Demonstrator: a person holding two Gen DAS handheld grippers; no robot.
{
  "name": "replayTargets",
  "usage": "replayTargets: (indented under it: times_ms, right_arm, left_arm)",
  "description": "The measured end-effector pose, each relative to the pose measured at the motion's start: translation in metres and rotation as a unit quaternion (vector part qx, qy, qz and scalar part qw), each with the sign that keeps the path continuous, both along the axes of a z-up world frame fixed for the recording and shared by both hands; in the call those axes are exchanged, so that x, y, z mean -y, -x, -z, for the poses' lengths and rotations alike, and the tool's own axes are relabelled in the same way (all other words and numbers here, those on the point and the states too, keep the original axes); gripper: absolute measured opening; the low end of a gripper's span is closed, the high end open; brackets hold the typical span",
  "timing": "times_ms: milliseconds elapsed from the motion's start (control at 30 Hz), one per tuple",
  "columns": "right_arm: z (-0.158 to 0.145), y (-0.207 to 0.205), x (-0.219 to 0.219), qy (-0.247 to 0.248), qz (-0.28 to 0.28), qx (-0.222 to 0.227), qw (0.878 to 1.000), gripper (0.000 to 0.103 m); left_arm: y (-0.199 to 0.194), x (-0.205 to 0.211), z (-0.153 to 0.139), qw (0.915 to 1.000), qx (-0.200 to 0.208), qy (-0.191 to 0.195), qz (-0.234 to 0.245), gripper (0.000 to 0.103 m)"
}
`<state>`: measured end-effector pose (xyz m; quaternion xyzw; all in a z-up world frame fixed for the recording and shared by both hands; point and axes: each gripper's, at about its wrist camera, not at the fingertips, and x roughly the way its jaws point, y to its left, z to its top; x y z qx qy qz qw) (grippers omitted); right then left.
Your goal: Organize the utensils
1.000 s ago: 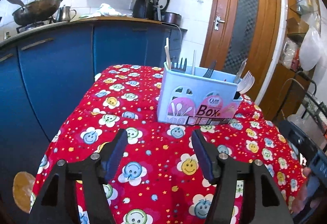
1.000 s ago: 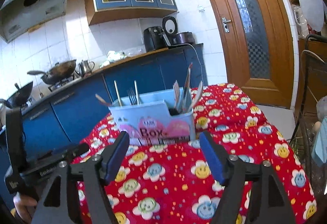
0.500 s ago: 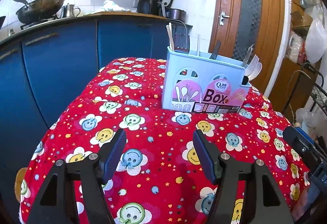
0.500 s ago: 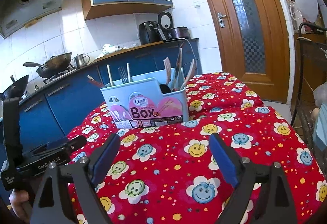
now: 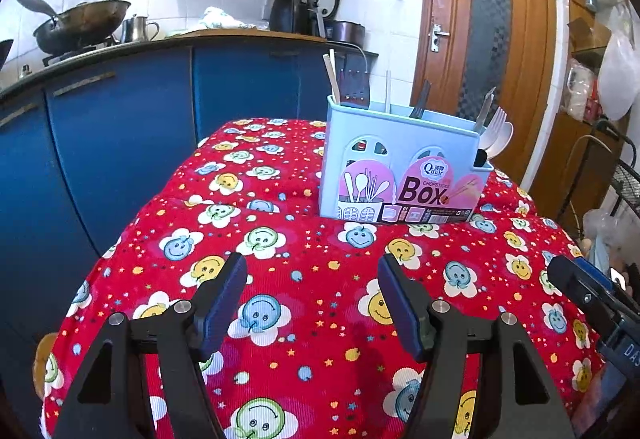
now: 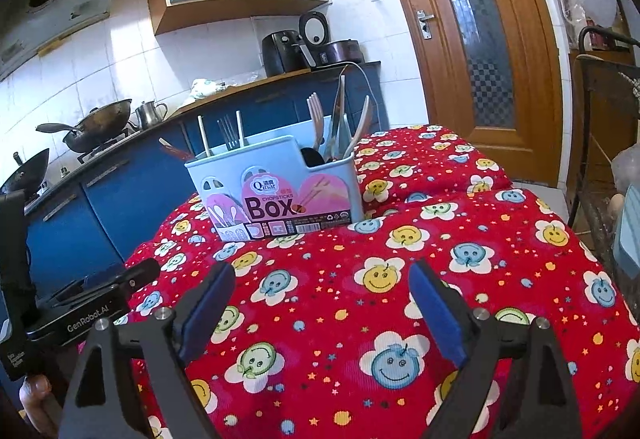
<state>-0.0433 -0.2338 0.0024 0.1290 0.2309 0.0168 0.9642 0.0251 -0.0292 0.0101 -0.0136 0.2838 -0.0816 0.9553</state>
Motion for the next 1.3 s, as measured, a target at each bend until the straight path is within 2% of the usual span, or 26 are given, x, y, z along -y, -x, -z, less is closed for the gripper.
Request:
replayTargets:
  times_ms: [1300]
  right_arm:
    - [0.0000, -0.0001, -0.0004, 0.000, 0.000, 0.000, 1.000, 0.090]
  left_arm:
    - [0.0026, 0.0029, -0.0021, 0.9999, 0.011, -0.008, 0.000, 0.069]
